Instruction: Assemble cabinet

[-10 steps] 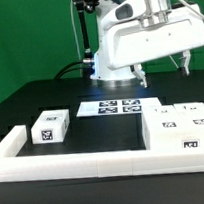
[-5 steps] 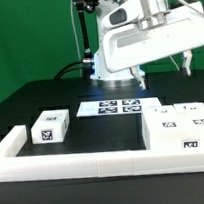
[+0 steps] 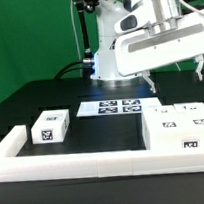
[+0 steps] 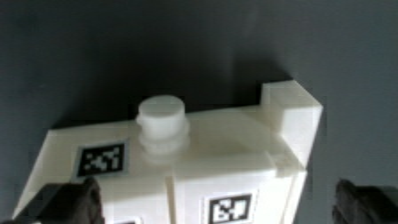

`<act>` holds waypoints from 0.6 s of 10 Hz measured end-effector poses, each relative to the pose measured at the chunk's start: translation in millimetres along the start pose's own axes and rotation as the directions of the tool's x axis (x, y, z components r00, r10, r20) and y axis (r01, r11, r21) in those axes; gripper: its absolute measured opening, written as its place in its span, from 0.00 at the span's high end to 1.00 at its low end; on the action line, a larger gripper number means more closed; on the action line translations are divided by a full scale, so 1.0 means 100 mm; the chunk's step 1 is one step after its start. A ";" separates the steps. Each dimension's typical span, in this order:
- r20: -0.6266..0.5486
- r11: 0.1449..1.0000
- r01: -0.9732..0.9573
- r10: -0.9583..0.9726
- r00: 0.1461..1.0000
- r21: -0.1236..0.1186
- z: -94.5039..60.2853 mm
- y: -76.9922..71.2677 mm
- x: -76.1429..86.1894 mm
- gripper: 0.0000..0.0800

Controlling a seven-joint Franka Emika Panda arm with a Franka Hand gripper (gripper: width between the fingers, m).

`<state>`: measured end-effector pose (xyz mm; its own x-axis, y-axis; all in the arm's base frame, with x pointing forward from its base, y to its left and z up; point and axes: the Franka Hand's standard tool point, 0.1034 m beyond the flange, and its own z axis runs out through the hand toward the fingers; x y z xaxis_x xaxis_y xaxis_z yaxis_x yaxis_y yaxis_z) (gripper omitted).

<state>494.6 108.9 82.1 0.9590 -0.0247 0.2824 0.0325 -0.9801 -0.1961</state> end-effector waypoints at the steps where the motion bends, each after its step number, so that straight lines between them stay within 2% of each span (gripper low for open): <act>1: 0.002 1.000 -0.001 0.001 1.000 0.000 0.01 0.01 -0.01 0.19; 3: 0.029 1.000 0.000 0.000 1.000 -0.003 0.05 -0.01 -0.08 0.19; 5: 0.036 1.000 0.009 -0.008 0.999 -0.026 0.08 0.06 -0.12 0.19; 6: 0.000 0.999 0.018 -0.018 1.000 -0.034 0.07 0.06 -0.09 0.19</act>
Offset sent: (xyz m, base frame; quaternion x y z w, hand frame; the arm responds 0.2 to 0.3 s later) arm -0.0103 -0.0406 -0.0242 -0.1312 -0.0351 -0.0246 0.9904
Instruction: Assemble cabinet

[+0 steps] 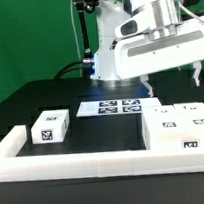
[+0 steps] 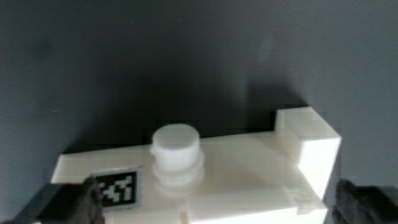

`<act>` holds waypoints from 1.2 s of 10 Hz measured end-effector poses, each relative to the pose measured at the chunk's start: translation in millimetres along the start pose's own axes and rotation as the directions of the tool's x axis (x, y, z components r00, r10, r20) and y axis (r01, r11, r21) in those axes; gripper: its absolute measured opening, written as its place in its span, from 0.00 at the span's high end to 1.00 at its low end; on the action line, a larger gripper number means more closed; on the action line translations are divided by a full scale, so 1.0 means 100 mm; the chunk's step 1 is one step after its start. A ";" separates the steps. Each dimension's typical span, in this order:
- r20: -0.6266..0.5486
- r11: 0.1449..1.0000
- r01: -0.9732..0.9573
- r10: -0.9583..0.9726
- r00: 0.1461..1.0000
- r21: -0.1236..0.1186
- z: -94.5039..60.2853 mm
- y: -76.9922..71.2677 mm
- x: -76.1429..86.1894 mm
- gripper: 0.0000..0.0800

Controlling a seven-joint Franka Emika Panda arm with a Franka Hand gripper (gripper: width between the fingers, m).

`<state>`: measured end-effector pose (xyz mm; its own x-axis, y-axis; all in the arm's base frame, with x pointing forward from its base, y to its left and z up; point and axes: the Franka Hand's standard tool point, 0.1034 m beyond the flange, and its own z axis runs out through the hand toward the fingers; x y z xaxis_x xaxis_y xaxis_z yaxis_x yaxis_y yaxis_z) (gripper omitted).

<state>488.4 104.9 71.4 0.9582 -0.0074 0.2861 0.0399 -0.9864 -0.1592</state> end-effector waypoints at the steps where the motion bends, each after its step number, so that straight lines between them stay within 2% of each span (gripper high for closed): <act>1: 0.000 1.000 0.017 -0.017 1.000 -0.004 0.02 0.02 -0.02 0.19; 2: -0.001 1.000 0.015 -0.015 1.000 -0.008 0.04 0.09 -0.02 0.19; 3: -0.108 1.000 0.014 -0.016 0.994 -0.016 0.03 0.14 0.08 0.19; 4: -0.154 1.000 0.019 -0.021 0.988 -0.019 0.11 0.17 0.03 0.19; 6: -0.093 1.000 0.016 -0.017 0.996 -0.011 0.23 0.16 -0.14 0.19; 9: -0.081 1.000 0.011 -0.012 0.997 -0.014 0.27 0.16 -0.15 0.19; 12: -0.086 1.000 0.009 -0.010 0.996 -0.011 0.35 0.15 -0.05 0.19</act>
Offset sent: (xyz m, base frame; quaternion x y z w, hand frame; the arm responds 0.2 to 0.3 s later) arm 0.0076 -0.0090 -0.0137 -0.0043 0.1562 -0.0218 0.9875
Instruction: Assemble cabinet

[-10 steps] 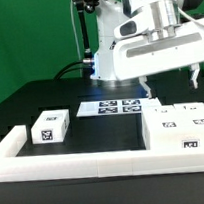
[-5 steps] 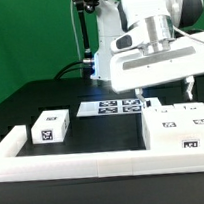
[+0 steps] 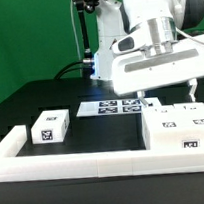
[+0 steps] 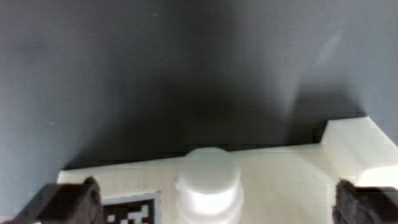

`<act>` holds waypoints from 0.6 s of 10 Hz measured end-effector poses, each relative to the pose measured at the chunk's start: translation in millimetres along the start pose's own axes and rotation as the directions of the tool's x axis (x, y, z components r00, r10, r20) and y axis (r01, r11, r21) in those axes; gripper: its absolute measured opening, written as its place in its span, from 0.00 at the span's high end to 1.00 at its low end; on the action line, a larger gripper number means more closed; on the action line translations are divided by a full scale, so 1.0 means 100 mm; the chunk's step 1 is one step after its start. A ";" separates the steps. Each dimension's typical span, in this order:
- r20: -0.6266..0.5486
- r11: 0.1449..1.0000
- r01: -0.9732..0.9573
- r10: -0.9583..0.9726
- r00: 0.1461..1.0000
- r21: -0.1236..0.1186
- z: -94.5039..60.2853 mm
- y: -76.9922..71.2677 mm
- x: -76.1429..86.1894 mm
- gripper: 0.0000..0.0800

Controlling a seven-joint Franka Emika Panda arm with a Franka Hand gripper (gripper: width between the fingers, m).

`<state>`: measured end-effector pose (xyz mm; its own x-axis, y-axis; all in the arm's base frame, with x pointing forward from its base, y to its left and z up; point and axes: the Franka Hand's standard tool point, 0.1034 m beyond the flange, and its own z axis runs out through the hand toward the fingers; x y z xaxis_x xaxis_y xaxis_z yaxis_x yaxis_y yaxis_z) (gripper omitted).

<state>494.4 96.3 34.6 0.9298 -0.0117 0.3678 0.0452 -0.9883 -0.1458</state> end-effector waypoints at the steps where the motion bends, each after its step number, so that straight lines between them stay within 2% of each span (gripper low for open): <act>1: -0.001 1.000 -0.006 0.006 1.000 0.000 0.06 0.02 0.01 0.19; 4: 0.010 1.000 -0.019 0.019 1.000 0.007 0.21 0.03 0.01 0.19; 6: 0.004 1.000 -0.018 0.018 1.000 0.008 0.24 0.03 0.06 0.19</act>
Offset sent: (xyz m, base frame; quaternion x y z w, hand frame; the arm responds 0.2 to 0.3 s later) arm 0.0126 -0.0008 -0.0150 -0.0254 0.0160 0.0111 0.9995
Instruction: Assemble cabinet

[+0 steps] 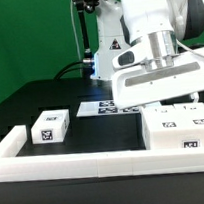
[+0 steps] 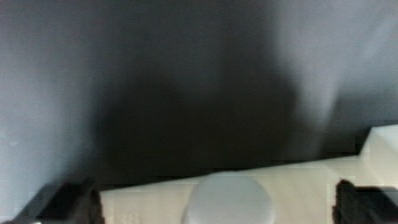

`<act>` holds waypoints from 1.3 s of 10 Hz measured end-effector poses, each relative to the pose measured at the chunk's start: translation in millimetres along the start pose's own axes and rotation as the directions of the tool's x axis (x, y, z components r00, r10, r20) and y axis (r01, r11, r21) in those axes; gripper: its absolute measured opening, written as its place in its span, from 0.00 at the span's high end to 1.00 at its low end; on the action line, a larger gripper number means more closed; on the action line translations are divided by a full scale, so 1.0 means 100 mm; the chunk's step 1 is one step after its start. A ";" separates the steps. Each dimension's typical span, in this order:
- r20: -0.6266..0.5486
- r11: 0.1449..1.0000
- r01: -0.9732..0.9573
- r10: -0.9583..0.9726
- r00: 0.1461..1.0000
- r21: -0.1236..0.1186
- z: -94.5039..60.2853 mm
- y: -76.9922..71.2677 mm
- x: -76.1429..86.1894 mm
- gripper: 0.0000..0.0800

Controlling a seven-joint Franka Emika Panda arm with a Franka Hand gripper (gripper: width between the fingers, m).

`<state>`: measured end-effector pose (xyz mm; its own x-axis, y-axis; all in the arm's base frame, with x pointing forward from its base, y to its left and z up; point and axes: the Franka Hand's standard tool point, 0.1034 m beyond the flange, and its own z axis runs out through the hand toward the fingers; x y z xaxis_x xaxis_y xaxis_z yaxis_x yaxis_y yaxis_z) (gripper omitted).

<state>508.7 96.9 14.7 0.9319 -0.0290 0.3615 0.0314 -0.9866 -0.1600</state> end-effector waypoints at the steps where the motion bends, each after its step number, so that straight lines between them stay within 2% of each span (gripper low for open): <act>1: 0.000 1.000 0.005 -0.005 1.000 0.003 0.01 -0.04 0.01 0.19; 2: -0.001 1.000 0.022 -0.022 1.000 0.008 0.01 -0.12 0.01 0.19; 3: 0.000 1.000 0.023 -0.023 1.000 0.008 0.01 -0.11 0.01 0.19; 4: 0.000 1.000 0.022 -0.022 1.000 0.007 0.01 -0.10 0.01 0.36; 5: 0.001 1.000 0.022 -0.022 1.000 0.007 0.01 -0.10 0.01 0.36; 7: 0.001 1.000 0.014 -0.014 1.000 -0.004 0.02 -0.02 0.00 0.71; 13: 0.001 1.000 0.014 -0.014 1.000 -0.004 0.02 -0.02 0.00 0.73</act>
Offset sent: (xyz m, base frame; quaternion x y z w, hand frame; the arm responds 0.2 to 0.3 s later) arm 0.0000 0.0000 0.0000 0.0000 0.0000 0.0000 1.0000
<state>509.5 98.8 13.6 0.9318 -0.0146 0.3626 0.0432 -0.9876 -0.1508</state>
